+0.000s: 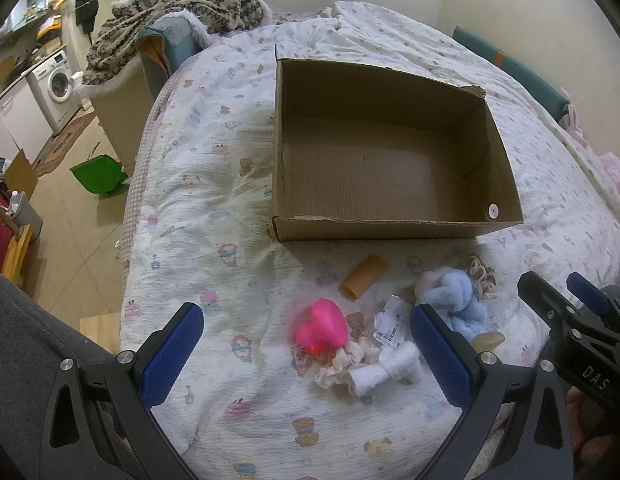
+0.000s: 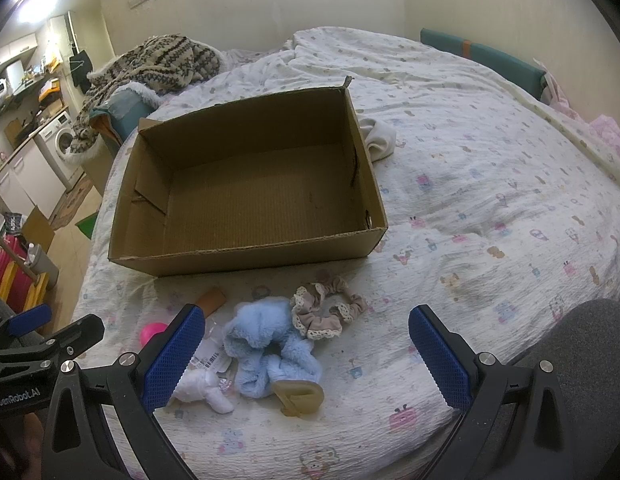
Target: Organize soft objects
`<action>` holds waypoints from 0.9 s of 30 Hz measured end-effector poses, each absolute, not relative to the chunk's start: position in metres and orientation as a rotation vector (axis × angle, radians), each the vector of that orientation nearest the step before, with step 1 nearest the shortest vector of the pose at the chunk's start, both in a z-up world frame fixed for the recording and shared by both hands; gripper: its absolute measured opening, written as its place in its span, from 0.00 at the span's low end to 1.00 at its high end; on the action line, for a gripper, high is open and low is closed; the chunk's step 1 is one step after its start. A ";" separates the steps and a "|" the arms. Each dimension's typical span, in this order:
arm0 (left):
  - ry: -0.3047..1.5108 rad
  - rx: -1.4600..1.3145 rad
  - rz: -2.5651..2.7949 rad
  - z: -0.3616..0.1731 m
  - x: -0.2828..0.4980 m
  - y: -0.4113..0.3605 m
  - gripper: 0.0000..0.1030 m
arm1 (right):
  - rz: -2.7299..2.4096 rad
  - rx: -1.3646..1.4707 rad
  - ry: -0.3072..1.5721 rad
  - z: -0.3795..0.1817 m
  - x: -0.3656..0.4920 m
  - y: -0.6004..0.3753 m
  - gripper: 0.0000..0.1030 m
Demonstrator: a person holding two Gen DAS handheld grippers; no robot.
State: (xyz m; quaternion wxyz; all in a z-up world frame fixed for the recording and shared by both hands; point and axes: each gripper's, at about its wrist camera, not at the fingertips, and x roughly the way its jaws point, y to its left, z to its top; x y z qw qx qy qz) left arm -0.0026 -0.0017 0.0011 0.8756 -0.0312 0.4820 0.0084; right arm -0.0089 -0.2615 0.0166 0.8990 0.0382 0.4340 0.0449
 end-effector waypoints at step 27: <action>1.023 -0.069 0.023 -0.004 -0.003 -0.001 1.00 | 0.084 0.079 0.906 0.013 -0.007 -0.263 1.00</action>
